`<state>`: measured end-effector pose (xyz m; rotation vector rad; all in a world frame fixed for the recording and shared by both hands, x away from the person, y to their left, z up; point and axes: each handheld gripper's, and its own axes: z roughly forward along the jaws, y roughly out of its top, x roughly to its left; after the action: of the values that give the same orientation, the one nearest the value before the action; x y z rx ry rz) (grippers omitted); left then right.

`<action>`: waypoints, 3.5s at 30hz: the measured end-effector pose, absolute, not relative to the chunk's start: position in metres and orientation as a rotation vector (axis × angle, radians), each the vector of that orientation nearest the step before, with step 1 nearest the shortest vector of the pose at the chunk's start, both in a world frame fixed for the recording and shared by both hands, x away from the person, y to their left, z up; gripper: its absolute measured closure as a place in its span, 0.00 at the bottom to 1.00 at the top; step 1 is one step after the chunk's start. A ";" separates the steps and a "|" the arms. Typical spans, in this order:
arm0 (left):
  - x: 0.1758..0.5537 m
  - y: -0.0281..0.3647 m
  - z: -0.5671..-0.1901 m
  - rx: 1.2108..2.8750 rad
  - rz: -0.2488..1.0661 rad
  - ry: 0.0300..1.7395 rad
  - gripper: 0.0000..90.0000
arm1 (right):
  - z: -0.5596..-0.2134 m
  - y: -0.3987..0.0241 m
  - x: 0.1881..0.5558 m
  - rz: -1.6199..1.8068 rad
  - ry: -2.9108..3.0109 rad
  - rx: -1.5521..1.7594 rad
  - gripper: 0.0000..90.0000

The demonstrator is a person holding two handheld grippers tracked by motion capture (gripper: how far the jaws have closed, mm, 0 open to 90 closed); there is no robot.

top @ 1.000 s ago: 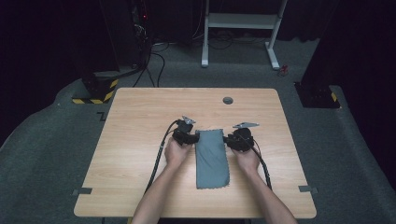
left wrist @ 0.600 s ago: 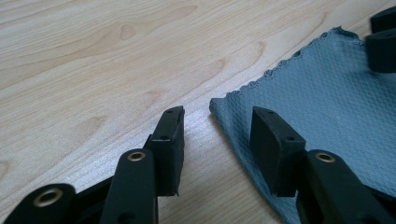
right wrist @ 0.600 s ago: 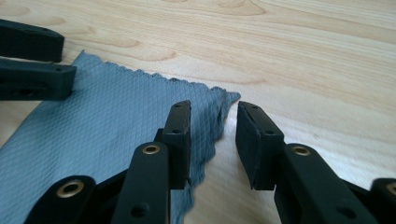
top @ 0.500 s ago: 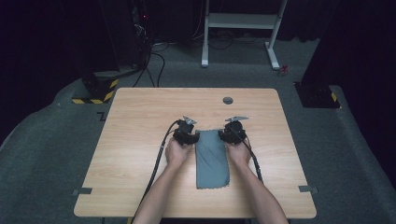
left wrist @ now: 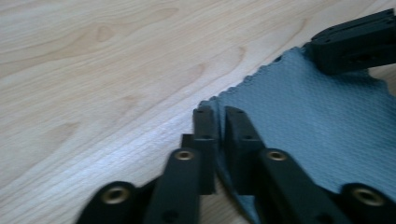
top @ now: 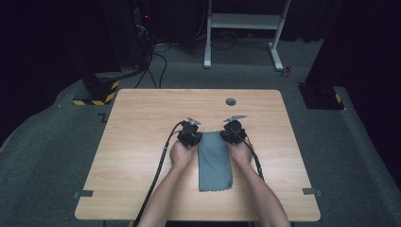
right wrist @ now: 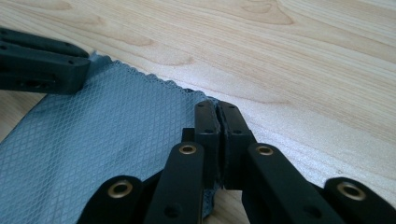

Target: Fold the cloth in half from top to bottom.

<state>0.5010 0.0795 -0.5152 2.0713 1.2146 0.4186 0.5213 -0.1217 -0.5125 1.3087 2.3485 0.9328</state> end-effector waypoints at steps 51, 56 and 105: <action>0.480 0.098 -0.492 2.044 0.286 1.050 0.99 | -0.490 -0.150 0.484 1.172 2.404 1.222 0.99; 0.474 0.096 -0.494 2.063 0.287 1.043 0.99 | -0.492 -0.152 0.480 1.181 2.407 1.220 0.99; 0.413 0.104 -0.500 2.053 0.228 0.915 0.99 | -0.507 -0.165 0.422 1.250 2.486 1.120 0.99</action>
<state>0.4130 0.1043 -0.5001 2.0529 0.9150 0.2283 0.4217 -0.1653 -0.5067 1.1196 2.4856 1.2502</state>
